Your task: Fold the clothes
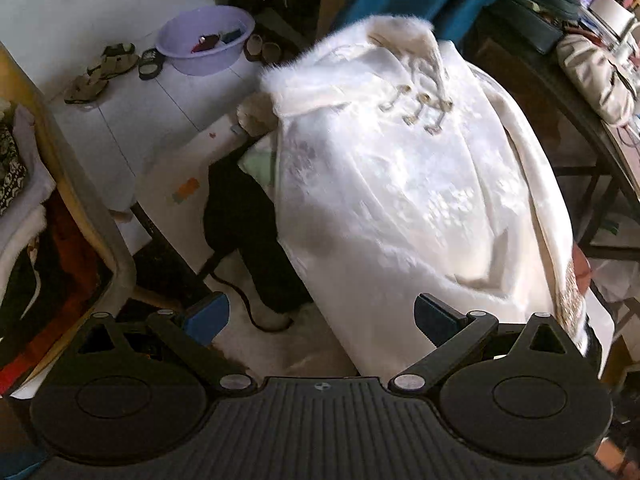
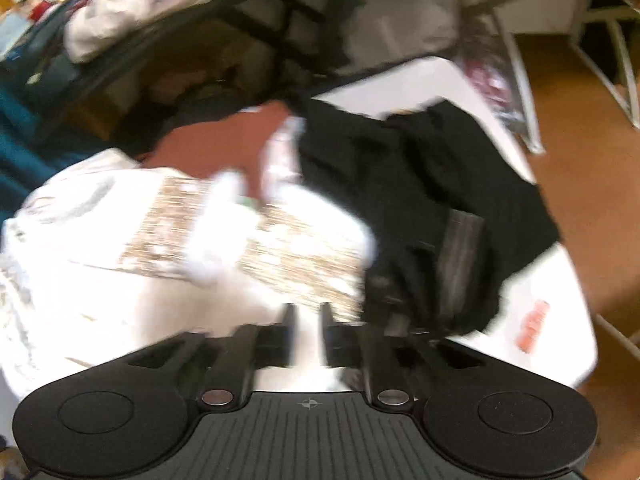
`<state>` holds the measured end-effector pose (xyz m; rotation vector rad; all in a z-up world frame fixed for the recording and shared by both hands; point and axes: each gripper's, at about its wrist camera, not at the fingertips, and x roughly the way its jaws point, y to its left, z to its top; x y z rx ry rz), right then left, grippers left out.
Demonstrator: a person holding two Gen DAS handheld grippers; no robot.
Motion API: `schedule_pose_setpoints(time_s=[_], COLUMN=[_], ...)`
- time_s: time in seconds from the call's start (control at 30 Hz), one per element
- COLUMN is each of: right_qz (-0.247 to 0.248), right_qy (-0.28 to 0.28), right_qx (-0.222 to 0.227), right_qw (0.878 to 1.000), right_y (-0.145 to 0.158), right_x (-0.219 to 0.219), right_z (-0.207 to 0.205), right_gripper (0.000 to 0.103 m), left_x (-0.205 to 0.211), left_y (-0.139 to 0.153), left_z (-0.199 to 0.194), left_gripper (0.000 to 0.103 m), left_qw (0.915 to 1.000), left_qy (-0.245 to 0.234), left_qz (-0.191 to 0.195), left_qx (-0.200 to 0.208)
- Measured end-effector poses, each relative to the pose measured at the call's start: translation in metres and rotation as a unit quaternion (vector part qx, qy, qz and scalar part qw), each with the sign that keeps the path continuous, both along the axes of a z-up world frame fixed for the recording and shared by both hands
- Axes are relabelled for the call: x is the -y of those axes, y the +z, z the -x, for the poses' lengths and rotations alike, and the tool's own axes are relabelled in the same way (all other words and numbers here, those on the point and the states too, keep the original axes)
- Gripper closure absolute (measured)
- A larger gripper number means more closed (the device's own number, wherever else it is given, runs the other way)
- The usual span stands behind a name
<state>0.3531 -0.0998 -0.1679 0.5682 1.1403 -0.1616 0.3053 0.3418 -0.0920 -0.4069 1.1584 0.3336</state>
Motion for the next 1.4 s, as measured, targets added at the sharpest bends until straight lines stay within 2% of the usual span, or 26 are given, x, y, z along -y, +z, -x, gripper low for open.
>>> schedule_pose_setpoints(time_s=[0.07,0.13,0.2,0.27,0.37,0.47,0.6,0.67,0.73,0.8,0.87,1.0,1.1,1.17,1.27,1.33,1.4], right_qz=[-0.006,-0.006,-0.005,0.0,0.001,0.005,0.023,0.039,0.063,0.051,0.034,0.031,0.033,0.052,0.091,0.115,0.134], right_qy=[0.033,0.072,0.112,0.154,0.22,0.282,0.349,0.377,0.394,0.386,0.363,0.303,0.274,0.264,0.225,0.192,0.17], right_qx=[0.019,0.041,0.064,0.09,0.117,0.129,0.139,0.133,0.121,0.124,0.136,0.168,0.164,0.157,0.116,0.068,0.014], right_qw=[0.999,0.997,0.992,0.984,0.969,0.951,0.926,0.916,0.909,0.913,0.921,0.938,0.947,0.95,0.963,0.972,0.976], right_y=[0.011,0.023,0.035,0.045,0.053,0.054,0.044,0.035,0.024,0.023,0.029,0.059,0.078,0.091,0.094,0.082,0.062], right_x=[-0.018,-0.037,-0.058,-0.081,-0.124,-0.17,-0.221,-0.244,-0.26,-0.262,-0.257,-0.226,-0.197,-0.174,-0.127,-0.097,-0.08], right_z=[-0.026,-0.053,-0.081,-0.113,-0.16,-0.203,-0.242,-0.254,-0.258,-0.256,-0.249,-0.225,-0.201,-0.177,-0.138,-0.115,-0.101], right_gripper=[0.069,0.062,0.047,0.041,0.027,0.018,0.005,0.005,0.02,0.072,0.093,0.096,0.097,0.097,0.097,0.097,0.097], left_x=[-0.007,-0.016,-0.025,-0.036,-0.053,-0.066,-0.066,-0.063,-0.062,-0.062,-0.066,-0.075,-0.081,-0.083,-0.085,-0.086,-0.086], left_y=[0.0,0.0,-0.001,-0.005,-0.013,-0.023,-0.039,-0.048,-0.058,-0.064,-0.069,-0.078,-0.083,-0.085,-0.088,-0.093,-0.098], left_z=[-0.002,-0.005,-0.009,-0.011,-0.015,-0.022,-0.04,-0.052,-0.062,-0.068,-0.072,-0.077,-0.077,-0.077,-0.078,-0.079,-0.079], left_gripper=[0.003,0.013,0.014,0.014,0.015,0.014,0.014,0.012,0.01,0.01,0.009,0.006,0.006,0.006,0.006,0.006,0.006], left_qw=[0.9999,0.9996,0.9994,0.9989,0.9968,0.993,0.9922,0.9936,0.9948,0.9955,0.9954,0.9946,0.9925,0.991,0.9887,0.9872,0.9858], left_qy=[0.005,0.003,0.005,0.023,0.059,0.087,0.075,0.063,0.054,0.043,0.028,0.004,-0.015,-0.032,-0.052,-0.061,-0.065], left_qz=[-0.006,-0.004,-0.003,-0.002,0.017,0.052,0.072,0.074,0.073,0.075,0.083,0.101,0.12,0.129,0.14,0.147,0.155], left_qx=[0.011,0.027,0.035,0.041,0.051,0.06,0.068,0.057,0.045,0.039,0.038,0.024,0.02,0.017,0.015,0.012,0.008])
